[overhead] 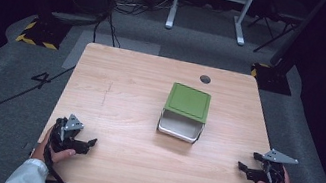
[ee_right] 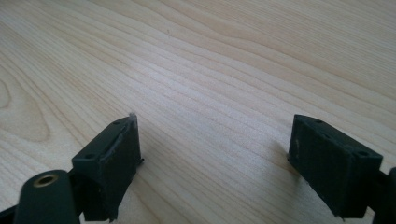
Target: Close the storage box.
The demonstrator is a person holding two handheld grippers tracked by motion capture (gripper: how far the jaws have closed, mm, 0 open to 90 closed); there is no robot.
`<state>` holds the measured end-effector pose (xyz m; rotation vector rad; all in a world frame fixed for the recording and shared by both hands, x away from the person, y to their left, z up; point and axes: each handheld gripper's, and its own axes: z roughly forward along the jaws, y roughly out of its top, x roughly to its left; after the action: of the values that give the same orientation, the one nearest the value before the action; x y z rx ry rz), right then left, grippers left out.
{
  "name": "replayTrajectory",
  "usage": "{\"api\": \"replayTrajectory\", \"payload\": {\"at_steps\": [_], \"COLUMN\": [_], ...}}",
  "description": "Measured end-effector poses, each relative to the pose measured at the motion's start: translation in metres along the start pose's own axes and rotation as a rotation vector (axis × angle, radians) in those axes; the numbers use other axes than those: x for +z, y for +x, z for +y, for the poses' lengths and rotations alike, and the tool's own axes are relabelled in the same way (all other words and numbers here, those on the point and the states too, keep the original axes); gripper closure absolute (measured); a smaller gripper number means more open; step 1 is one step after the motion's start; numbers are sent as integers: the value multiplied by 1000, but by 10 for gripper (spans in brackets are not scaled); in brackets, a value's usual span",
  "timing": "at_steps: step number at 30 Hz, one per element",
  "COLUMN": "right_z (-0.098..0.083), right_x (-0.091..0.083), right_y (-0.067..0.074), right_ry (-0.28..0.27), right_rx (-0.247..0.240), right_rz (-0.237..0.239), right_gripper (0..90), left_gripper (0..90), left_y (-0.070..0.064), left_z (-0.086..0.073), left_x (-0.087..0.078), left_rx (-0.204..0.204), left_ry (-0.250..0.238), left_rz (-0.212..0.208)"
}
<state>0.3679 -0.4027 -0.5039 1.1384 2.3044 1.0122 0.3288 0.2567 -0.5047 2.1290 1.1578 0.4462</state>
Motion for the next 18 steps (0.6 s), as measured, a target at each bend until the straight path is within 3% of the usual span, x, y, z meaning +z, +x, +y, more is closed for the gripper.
{"api": "replayTrajectory", "payload": {"at_steps": [18], "right_z": [0], "right_x": [0], "right_y": [0], "right_ry": [3], "right_rx": [7], "right_rz": [2], "right_gripper": [165], "left_gripper": [169], "left_y": [0], "left_z": [0], "left_x": [0], "left_rx": [0], "left_ry": [0], "left_rz": [5]}}
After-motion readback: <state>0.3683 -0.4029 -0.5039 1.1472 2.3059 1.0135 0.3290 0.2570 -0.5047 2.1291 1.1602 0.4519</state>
